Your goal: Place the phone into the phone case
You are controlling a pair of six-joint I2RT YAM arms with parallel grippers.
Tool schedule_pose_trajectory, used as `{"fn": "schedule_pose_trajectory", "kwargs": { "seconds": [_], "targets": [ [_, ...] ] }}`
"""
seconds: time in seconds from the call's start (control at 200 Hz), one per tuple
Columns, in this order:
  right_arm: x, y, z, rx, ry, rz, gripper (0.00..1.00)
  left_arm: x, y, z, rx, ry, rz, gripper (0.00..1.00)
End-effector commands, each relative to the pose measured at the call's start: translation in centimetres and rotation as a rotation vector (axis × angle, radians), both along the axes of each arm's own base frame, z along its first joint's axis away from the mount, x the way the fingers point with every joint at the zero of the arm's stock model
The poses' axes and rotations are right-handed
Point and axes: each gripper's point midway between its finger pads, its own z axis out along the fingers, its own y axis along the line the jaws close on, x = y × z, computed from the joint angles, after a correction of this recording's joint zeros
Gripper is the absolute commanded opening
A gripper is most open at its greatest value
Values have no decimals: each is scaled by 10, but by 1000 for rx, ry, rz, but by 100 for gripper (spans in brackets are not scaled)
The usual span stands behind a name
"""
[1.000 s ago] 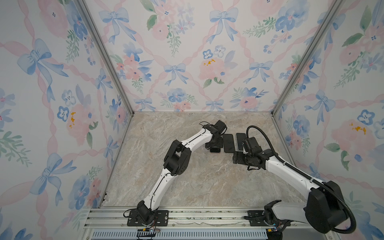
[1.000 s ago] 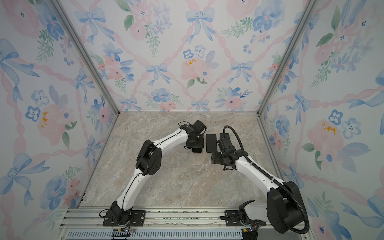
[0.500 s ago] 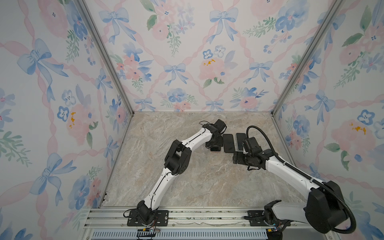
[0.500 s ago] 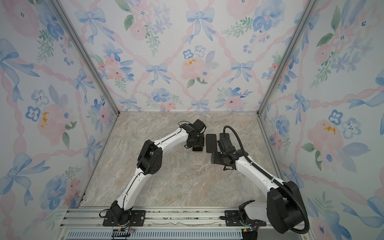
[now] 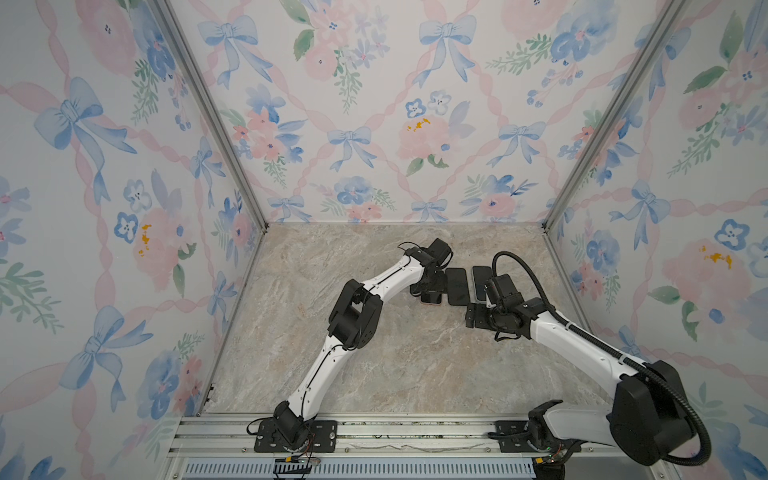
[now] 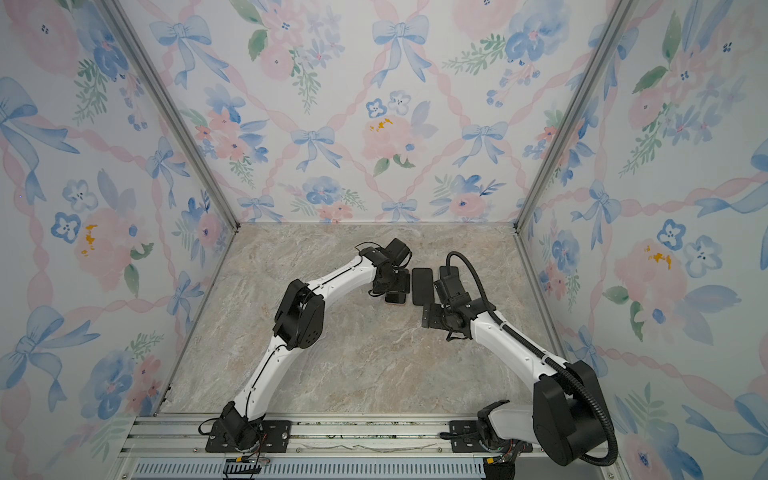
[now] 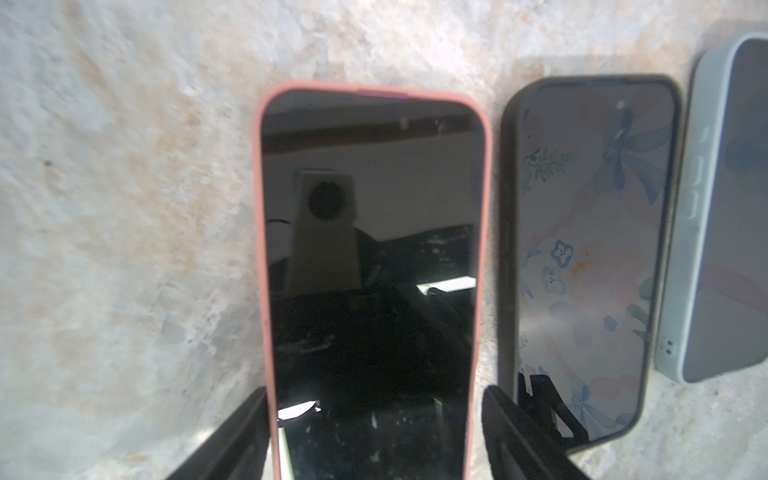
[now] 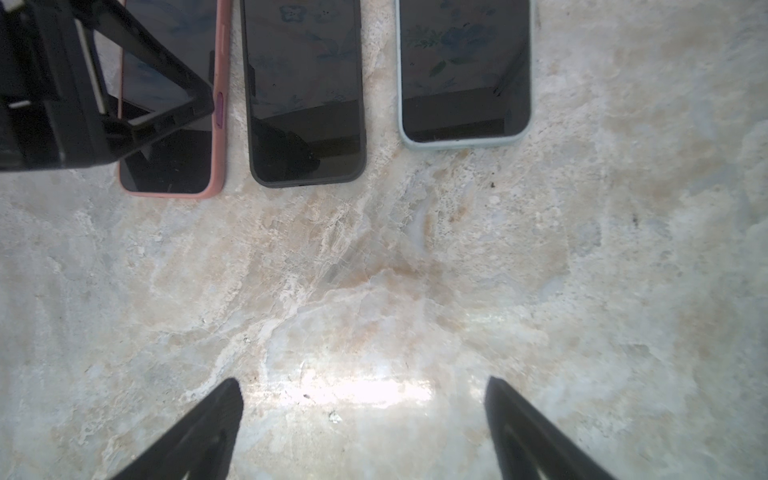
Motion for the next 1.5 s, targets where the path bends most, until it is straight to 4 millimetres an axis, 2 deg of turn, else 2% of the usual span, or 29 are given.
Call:
{"fn": "schedule_pose_trajectory", "kwargs": {
  "seconds": [0.0,0.15,0.515,0.72,1.03,1.23,1.335,1.495],
  "targets": [
    [0,-4,-2,-12,8,-2,93,-10,4,-5,-4,47,7,81],
    [0,-4,-2,-11,10,-3,93,-15,3,0,-12,55,10,81],
    [0,-4,-2,-9,9,-2,93,-36,5,-5,6,92,4,81],
    [-2,-5,-1,-8,5,-4,93,-44,-1,-5,-1,102,-11,81],
    [-3,-5,-1,-6,4,-5,93,-48,-4,-4,-5,105,-18,81],
    [-2,-5,3,-3,-8,-2,93,-48,3,-2,17,91,-14,81],
    [-1,-6,11,-6,-54,13,93,-48,10,6,37,63,-13,81],
    [5,-12,25,-30,-145,34,94,-47,24,36,79,-32,-22,81]
  ]
}}
